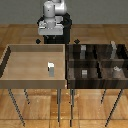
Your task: Place the milk carton into the appropriate compartment.
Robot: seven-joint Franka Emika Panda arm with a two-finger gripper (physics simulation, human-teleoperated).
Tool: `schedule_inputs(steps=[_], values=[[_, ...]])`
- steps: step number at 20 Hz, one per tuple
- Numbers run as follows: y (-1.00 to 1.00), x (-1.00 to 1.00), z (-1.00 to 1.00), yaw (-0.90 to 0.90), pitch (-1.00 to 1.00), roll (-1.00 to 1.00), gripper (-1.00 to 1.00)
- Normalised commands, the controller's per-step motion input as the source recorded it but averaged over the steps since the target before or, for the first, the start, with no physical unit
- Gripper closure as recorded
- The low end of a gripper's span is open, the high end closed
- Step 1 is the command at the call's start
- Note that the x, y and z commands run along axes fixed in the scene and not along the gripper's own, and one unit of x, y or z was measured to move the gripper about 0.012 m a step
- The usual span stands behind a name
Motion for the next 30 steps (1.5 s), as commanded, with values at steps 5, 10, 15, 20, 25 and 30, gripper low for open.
schedule_inputs(steps=[5,10,15,20,25,30], values=[[-0.2,0.0,0.0,0.0,0.0,0.0,-1.0],[0.0,0.4,0.0,0.0,0.0,0.0,-1.0],[0.0,1.0,0.0,0.0,0.0,0.0,-1.0],[0.0,1.0,0.0,0.0,0.0,0.0,-1.0],[0.0,1.0,0.0,0.0,0.0,0.0,-1.0],[0.1,0.6,0.0,0.0,0.0,0.0,-1.0]])
